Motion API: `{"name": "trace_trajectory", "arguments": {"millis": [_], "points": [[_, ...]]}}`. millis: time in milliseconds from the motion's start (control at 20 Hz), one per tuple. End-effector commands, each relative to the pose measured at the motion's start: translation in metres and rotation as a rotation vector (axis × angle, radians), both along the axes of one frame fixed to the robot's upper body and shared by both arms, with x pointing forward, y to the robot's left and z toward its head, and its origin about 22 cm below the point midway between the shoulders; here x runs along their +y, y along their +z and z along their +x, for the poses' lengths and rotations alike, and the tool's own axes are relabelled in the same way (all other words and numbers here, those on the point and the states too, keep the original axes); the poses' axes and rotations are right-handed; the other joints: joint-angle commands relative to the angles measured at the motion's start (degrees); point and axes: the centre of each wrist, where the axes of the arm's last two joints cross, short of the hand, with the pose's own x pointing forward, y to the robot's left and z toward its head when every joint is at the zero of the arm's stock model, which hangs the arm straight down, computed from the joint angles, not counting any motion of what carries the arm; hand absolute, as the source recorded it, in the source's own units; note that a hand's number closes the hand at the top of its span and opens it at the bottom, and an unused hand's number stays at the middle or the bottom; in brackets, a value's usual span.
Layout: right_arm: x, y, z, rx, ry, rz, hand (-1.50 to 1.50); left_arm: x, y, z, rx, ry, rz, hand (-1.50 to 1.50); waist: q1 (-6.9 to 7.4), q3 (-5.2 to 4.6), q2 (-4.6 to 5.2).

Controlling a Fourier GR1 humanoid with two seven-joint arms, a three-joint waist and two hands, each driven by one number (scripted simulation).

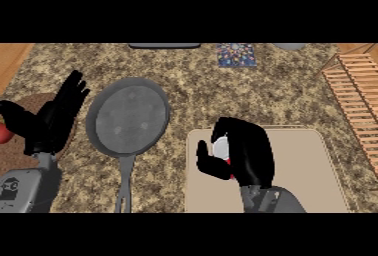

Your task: Pick the can from the tray and place it in the tiered shelf

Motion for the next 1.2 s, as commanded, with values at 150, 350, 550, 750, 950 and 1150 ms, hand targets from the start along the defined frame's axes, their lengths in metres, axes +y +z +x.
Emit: {"name": "trace_trajectory", "arguments": {"millis": [150,350,550,750,950,1150], "points": [[0.001,0.09,-0.026,-0.291,-0.167,0.162,1.5,0.002,0.001,0.0,0.001,-0.001,-0.001,0.0,-0.29,-0.04,-0.01],[-0.019,0.12,-0.032,-0.327,-0.274,0.149,1.5,-0.017,0.005,0.006,0.011,0.003,0.01,0.0,-0.56,0.0,0.17],[-0.029,0.141,-0.032,-0.356,-0.358,0.087,1.5,-0.004,0.008,0.002,0.0,-0.013,-0.008,0.0,-0.18,-0.03,0.18],[-0.073,0.166,-0.013,-0.362,-0.43,0.064,1.5,0.009,0.004,0.005,-0.002,0.016,0.003,0.0,-0.23,-0.03,0.35],[-0.1,0.169,-0.02,-0.375,-0.498,0.047,1.5,0.008,-0.003,0.005,-0.011,0.024,0.002,0.0,-0.49,-0.01,0.34],[-0.137,0.187,-0.007,-0.348,-0.572,0.031,1.5,-0.007,0.01,0.002,0.0,-0.004,0.002,0.0,-0.24,0.02,0.26]]}}
